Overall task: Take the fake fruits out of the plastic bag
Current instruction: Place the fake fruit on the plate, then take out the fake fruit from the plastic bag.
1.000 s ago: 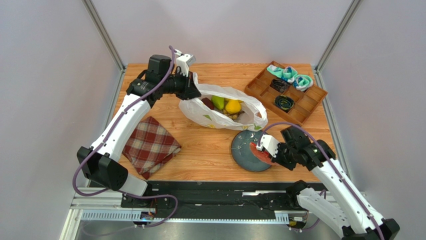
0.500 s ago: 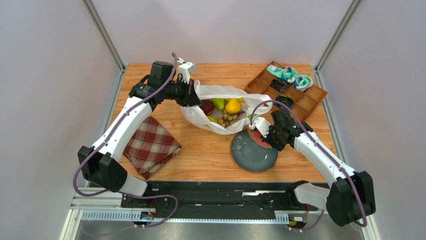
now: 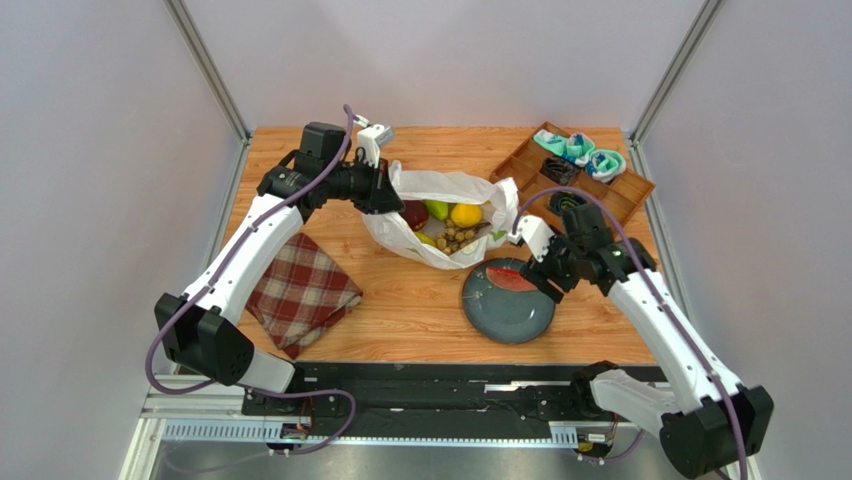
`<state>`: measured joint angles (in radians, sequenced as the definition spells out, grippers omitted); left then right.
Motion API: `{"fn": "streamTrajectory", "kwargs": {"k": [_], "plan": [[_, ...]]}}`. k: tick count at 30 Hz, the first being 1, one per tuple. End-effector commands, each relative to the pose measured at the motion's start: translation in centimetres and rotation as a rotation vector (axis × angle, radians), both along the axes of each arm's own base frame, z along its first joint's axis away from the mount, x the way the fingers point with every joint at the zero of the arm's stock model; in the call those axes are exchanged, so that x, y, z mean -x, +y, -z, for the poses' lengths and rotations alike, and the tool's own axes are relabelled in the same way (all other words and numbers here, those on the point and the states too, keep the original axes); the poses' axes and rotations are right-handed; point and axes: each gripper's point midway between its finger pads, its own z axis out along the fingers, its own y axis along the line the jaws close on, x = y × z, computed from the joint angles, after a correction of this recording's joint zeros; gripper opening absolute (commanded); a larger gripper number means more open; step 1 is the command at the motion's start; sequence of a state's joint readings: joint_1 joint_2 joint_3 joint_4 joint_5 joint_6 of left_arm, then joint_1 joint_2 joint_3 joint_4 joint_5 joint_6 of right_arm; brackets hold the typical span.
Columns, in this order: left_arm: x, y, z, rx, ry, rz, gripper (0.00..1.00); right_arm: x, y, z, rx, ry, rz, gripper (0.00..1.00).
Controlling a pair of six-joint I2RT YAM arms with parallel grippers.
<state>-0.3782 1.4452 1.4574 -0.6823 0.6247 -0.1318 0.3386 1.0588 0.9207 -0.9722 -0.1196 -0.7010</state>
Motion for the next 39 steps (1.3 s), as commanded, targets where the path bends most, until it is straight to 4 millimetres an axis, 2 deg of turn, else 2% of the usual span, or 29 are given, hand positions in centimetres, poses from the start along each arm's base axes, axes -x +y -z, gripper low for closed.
{"fn": "streamTrajectory", "kwargs": {"k": [1,2,4,6,7,9,10,11,12,13,15,17,18,20,21,23,25,27,28,29,32,34,39], "plan": [[0.3,-0.1,-0.5,0.027,-0.006,0.009,0.0,3.2,3.8,-9.1,-0.261,-0.059,-0.136,0.69],[0.6,-0.1,-0.2,0.029,0.0,0.011,0.0,2.9,4.5,-11.9,-0.308,-0.112,-0.153,0.68],[1.0,-0.1,0.0,0.04,0.011,0.01,0.0,2.8,6.1,-14.7,-0.404,-0.136,-0.154,0.66],[1.7,0.1,0.5,0.04,0.028,0.011,0.0,0.9,7.9,-17.9,-0.469,-0.204,-0.161,0.61],[1.9,0.2,0.6,0.04,0.03,0.01,0.0,0.6,9.2,-18.6,-0.501,-0.199,-0.166,0.59],[2.5,0.4,0.8,0.039,0.038,0.008,0.0,-1.4,11.4,-20.2,-0.528,-0.246,-0.198,0.54],[2.9,0.5,0.7,0.041,0.035,0.008,0.0,-1.2,13.3,-20.3,-0.537,-0.24,-0.253,0.53],[3.2,0.7,1.2,0.037,0.054,0.003,0.0,-2.0,14.6,-19.3,-0.528,-0.213,-0.268,0.5],[3.6,0.8,1.3,0.035,0.062,0.0,0.0,-2.1,16.3,-19.2,-0.533,-0.222,-0.307,0.48],[4.0,1.0,1.2,0.037,0.06,0.0,0.0,-2.2,17.2,-18.4,-0.531,-0.202,-0.32,0.46],[4.8,1.4,2.1,0.022,0.091,-0.011,0.0,-3.3,19.4,-15.0,-0.503,-0.152,-0.318,0.4],[5.2,2.3,2.9,-0.01,0.103,-0.062,0.0,-4.5,20.3,-12.6,-0.504,-0.106,-0.237,0.37],[5.5,2.8,3.4,-0.024,0.113,-0.078,0.0,-5.9,21.2,-10.5,-0.485,-0.074,-0.195,0.35],[6.4,3.6,4.2,-0.032,0.135,-0.109,0.0,-7.3,21.9,-8.8,-0.474,-0.036,-0.112,0.31],[7.1,3.8,4.5,-0.03,0.16,-0.118,0.0,-8.7,22.5,-7.1,-0.467,-0.009,-0.018,0.31],[8.9,4.2,5.3,0.014,0.216,-0.117,0.0,-9.9,23.2,-6.6,-0.488,-0.016,0.041,0.31],[9.3,5.0,5.8,0.011,0.211,-0.153,0.0,-11.0,24.9,-6.4,-0.5,-0.05,0.048,0.33],[9.2,5.8,6.3,-0.004,0.224,-0.188,0.0,-10.6,26.5,-5.8,-0.484,-0.045,0.018,0.43],[9.2,6.3,7.0,-0.018,0.233,-0.213,0.0,-10.8,27.2,-4.3,-0.457,-0.024,0.013,0.48],[9.3,6.6,7.3,-0.021,0.24,-0.225,0.0,-11.0,27.7,-4.3,-0.454,-0.027,0.011,0.56],[9.7,7.8,8.2,-0.053,0.243,-0.287,0.0,-11.9,28.9,-2.4,-0.422,-0.028,0.049,0.66],[9.7,9.0,7.9,-0.067,0.232,-0.348,0.0,-12.4,29.4,-1.9,-0.41,-0.035,0.072,0.71],[10.5,10.3,7.5,-0.061,0.249,-0.411,0.0,-12.9,30.2,0.2,-0.356,-0.019,0.111,0.74]]}}
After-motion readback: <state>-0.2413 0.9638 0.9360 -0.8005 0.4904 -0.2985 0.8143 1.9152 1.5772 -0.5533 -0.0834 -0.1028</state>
